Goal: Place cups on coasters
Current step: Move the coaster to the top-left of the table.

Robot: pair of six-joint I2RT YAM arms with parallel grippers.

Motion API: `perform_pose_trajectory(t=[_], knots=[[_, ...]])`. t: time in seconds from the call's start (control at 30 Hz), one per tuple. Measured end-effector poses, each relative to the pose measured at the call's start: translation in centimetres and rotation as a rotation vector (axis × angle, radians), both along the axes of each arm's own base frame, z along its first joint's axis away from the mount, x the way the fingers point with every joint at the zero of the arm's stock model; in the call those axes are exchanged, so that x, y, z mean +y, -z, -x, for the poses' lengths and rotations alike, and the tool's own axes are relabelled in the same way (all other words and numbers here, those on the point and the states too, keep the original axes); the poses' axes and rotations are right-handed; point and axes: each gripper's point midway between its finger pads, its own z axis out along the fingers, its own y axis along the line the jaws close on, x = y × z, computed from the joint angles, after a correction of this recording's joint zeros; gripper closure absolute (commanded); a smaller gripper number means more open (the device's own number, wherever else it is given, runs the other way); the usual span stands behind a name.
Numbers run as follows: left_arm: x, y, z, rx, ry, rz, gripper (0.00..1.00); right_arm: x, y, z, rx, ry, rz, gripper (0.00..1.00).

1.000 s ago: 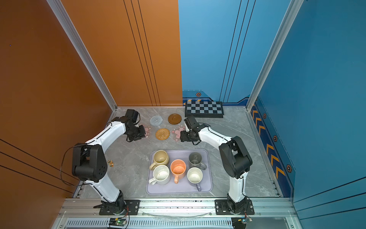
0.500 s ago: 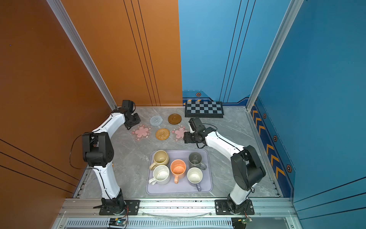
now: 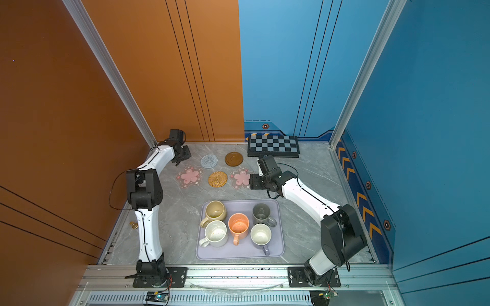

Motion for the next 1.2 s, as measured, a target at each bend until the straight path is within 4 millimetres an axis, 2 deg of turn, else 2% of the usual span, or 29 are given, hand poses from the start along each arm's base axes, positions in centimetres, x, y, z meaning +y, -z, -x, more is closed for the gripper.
perform_pose_trajectory(t=[0.13,0.27,0.4,0.87,1.0,1.2], knots=[[0.3,0.7,0.0,0.013,0.000,-0.004,0.65,-0.2,0.0,-0.1,0.001,0.005,0.001,0.31],[0.4,2.9,0.2,0.054,0.002,-0.006,0.63,-0.2,0.0,-0.1,0.002,0.006,0.002,0.31],[0.4,4.3,0.3,0.080,0.005,-0.005,0.60,-0.3,0.1,0.0,0.005,0.006,0.003,0.31],[0.2,5.1,0.8,0.102,-0.007,0.074,0.56,-0.3,0.1,0.0,0.006,0.006,0.003,0.31],[-0.4,6.3,0.9,0.122,-0.008,0.118,0.55,-0.3,0.1,0.0,0.006,0.006,0.004,0.31],[-1.0,6.3,0.7,0.113,-0.012,0.162,0.55,-0.3,0.1,0.0,0.007,0.006,0.004,0.31]])
